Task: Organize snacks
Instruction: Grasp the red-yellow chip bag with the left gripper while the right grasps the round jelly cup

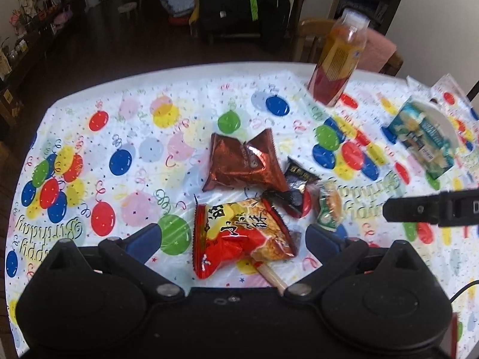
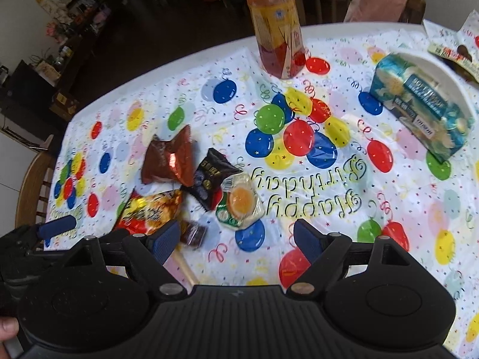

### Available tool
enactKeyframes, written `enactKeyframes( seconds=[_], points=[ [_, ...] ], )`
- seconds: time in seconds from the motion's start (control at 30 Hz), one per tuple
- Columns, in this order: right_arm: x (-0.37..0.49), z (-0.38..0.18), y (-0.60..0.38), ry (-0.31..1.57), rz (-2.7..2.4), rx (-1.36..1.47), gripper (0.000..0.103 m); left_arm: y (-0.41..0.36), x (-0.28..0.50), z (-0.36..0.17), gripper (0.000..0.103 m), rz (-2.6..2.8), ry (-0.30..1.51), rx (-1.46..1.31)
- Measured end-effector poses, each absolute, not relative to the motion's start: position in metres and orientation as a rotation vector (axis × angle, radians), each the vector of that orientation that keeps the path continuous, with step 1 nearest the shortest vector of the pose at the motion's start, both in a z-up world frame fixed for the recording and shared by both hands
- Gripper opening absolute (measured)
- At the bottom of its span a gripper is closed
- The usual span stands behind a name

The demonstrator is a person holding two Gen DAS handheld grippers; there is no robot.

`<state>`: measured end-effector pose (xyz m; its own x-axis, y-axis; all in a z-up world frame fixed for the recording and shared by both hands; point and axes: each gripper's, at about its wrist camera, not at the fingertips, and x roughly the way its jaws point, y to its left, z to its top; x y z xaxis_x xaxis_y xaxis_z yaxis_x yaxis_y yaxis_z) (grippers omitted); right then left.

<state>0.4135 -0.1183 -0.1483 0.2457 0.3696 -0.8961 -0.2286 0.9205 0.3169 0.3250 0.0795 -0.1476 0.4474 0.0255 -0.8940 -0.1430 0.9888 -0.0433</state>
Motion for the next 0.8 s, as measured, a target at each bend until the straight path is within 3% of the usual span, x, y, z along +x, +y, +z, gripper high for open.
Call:
enactKeyframes(
  seconds=[0.67, 0.8],
  points=[
    [0.460, -0.233, -0.078, 1.380, 0.397, 0.135, 0.083, 0.109, 0.366, -0.209, 0.101, 0.121, 1.241, -0.336],
    [0.460, -0.242, -0.073, 1.390, 0.400, 0.125, 0.078, 0.116, 0.366, -0.218, 0.098, 0.111, 1.251, -0.425]
  ],
)
